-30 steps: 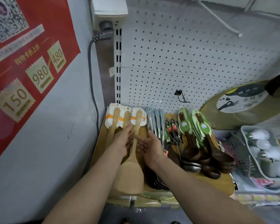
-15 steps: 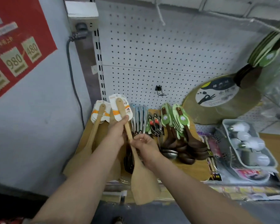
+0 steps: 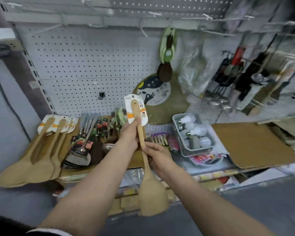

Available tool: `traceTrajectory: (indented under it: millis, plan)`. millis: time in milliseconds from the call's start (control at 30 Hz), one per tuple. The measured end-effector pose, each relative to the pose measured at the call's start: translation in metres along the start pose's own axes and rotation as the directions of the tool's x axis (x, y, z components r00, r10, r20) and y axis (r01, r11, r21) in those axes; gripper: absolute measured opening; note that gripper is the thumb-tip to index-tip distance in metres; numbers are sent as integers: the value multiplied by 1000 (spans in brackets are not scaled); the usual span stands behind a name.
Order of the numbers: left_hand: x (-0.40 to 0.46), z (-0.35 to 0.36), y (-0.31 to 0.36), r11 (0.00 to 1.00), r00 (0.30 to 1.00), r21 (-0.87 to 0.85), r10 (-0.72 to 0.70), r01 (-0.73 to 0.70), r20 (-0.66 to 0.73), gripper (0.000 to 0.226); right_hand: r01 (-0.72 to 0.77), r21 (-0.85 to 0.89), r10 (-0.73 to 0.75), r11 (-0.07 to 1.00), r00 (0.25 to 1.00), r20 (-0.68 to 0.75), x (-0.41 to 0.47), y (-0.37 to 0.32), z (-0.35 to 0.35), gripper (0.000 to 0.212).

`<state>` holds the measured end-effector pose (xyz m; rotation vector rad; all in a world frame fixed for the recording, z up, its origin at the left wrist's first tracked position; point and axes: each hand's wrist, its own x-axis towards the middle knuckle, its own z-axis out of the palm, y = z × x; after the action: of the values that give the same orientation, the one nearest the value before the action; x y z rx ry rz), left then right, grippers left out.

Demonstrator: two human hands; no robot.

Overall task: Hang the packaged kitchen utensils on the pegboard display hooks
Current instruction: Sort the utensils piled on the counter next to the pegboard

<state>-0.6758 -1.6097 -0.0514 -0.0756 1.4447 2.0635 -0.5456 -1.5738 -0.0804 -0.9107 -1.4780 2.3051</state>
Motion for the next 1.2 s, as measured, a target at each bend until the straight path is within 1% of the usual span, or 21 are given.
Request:
traceTrajectory:
  millis: [100,233,333,367,433,500,600,700,833,933,1033,1200]
  plan:
    - [-19,60,-35,998,996,42,-39,36,79,37,34,11,-33,999,998,-60,-28,-16,-67,16]
    - [-44,140,-74,993,978,97,-78,60,194,29,93,51,-86,994,987,-135,-58,-36,-143,8]
    - [-62,203,-96,986,955,152,-114,74,275,15,147,82,-127,986,970,-209,-71,-52,-195,7]
    - [-65,222,-106,983,943,165,-127,79,309,14,160,91,-135,983,962,-238,-74,-56,-211,8]
    - [-70,258,-126,975,913,196,-170,102,370,24,177,110,-136,978,942,-306,-77,-62,-244,11]
    - [-71,289,-146,970,904,214,-191,115,381,22,186,122,-131,975,923,-362,-79,-67,-275,15]
    - [-66,339,-171,968,892,224,-196,110,408,13,189,101,-133,977,904,-407,-78,-79,-324,9]
    - [-62,394,-194,969,872,220,-205,115,445,7,184,104,-117,977,882,-457,-70,-99,-372,12]
    - [-62,478,-215,966,847,212,-232,145,479,13,211,81,-141,974,849,-509,-50,-141,-440,14]
    - [-53,542,-221,969,836,199,-231,149,498,17,234,64,-168,970,838,-520,-32,-182,-488,16]
    - [-42,602,-221,972,817,185,-221,142,533,29,271,53,-203,961,823,-531,-15,-224,-530,15]
    - [-31,671,-224,972,828,209,-207,111,522,32,300,77,-218,951,825,-522,14,-266,-579,16]
